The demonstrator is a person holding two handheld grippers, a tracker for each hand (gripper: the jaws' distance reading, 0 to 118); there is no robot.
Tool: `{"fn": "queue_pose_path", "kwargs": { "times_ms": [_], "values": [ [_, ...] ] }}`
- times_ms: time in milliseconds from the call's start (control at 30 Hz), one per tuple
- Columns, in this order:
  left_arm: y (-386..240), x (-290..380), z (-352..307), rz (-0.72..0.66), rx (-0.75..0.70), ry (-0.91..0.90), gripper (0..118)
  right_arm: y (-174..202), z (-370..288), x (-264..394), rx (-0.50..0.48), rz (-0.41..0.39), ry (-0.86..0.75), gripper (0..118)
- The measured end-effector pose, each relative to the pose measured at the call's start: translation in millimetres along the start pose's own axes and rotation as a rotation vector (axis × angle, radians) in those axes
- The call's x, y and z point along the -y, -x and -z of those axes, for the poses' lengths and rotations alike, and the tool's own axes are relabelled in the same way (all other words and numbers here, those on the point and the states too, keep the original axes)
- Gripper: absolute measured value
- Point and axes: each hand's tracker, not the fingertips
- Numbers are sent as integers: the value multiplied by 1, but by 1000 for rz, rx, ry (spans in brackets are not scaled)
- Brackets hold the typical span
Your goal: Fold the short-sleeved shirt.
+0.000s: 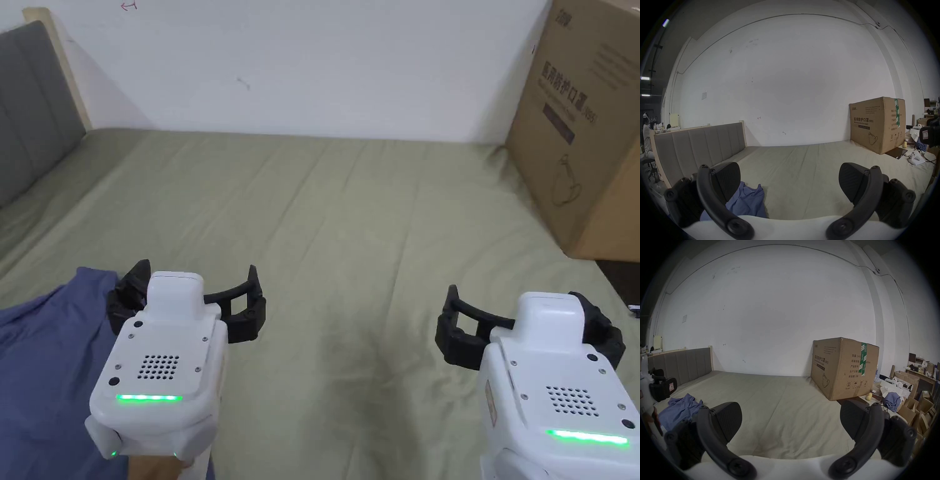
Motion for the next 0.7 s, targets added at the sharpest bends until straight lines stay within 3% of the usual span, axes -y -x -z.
{"fn": "queue_pose_path", "kwargs": {
  "times_ms": [700],
  "values": [
    [0, -3, -1, -1, -2, -6, 118, -3, 0, -4, -3, 7, -1, 118]
  ]
}}
